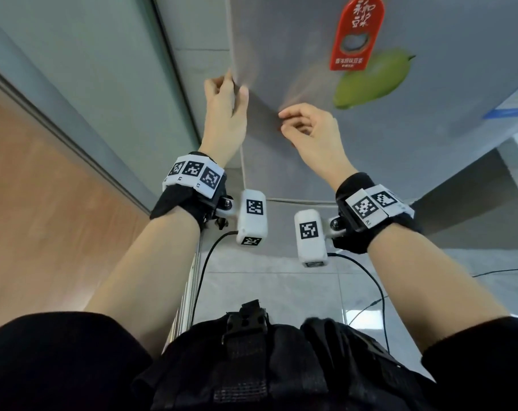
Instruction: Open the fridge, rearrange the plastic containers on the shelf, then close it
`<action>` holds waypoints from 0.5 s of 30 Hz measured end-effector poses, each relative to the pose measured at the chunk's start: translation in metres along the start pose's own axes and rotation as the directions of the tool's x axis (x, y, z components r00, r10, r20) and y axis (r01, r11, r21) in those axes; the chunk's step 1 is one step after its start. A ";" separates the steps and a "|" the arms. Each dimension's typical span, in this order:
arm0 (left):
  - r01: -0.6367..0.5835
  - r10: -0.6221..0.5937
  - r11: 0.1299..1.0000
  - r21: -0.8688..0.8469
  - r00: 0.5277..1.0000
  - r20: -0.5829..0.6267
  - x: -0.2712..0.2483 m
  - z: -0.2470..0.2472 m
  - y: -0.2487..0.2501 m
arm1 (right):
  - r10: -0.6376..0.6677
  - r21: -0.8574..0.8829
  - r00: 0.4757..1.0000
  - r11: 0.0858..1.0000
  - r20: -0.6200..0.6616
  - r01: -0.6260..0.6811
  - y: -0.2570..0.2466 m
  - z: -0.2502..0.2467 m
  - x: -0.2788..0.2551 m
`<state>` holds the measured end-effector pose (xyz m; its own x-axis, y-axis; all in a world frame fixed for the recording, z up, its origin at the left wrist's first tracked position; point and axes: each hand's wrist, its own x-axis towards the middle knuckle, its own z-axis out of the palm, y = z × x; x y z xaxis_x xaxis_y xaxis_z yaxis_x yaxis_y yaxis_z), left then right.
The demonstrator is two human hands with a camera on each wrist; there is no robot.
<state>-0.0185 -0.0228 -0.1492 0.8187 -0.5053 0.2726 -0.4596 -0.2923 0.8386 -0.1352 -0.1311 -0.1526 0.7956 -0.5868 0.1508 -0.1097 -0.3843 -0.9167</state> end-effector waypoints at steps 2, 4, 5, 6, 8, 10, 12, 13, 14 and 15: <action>0.005 -0.005 1.000 0.001 1.000 -0.005 0.004 0.001 0.001 | -0.001 -0.014 1.000 1.000 0.004 0.001 0.001 0.000 0.003; 0.011 -0.011 1.000 0.013 1.000 -0.003 0.008 0.001 0.002 | -0.008 -0.027 1.000 1.000 0.006 0.008 0.001 -0.001 0.006; 0.023 -0.023 1.000 0.019 1.000 -0.002 0.009 0.001 0.003 | -0.010 -0.032 1.000 0.999 0.007 0.010 0.001 -0.002 0.007; 0.034 -0.034 0.999 0.022 0.999 -0.003 0.010 0.002 0.004 | -0.013 -0.034 1.000 0.999 0.011 0.014 0.001 -0.003 0.007; 0.061 -0.061 0.998 0.027 0.998 -0.010 0.010 0.004 0.005 | -0.016 -0.034 0.999 0.999 0.028 0.016 0.001 -0.005 0.007; 0.103 -0.103 0.994 0.032 0.995 -0.015 0.008 0.007 0.009 | -0.011 -0.036 0.999 0.999 0.040 0.012 0.001 -0.006 0.006; 0.126 -0.126 0.992 0.019 0.992 -0.021 0.005 0.010 0.011 | -0.003 -0.035 0.999 0.999 0.042 0.005 0.002 -0.009 0.003; 0.142 -0.142 0.990 0.013 0.990 -0.021 0.002 0.011 0.014 | 0.008 -0.033 0.999 0.999 0.048 -0.006 0.001 -0.012 0.000; 0.157 -0.156 0.988 0.006 0.987 -0.027 -0.001 0.013 0.016 | 0.015 -0.028 0.998 1.000 0.054 -0.014 0.001 -0.015 -0.002; 0.178 -0.178 0.984 -0.003 0.984 -0.024 -0.005 0.014 0.021 | 0.025 -0.021 0.998 1.000 0.061 -0.023 0.000 -0.018 -0.005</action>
<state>-0.0372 -0.0378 -0.1399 0.8955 -0.4258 0.1299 -0.3053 -0.3751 0.8753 -0.1499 -0.1412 -0.1471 0.8274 -0.5516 0.1055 -0.1406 -0.3853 -0.9120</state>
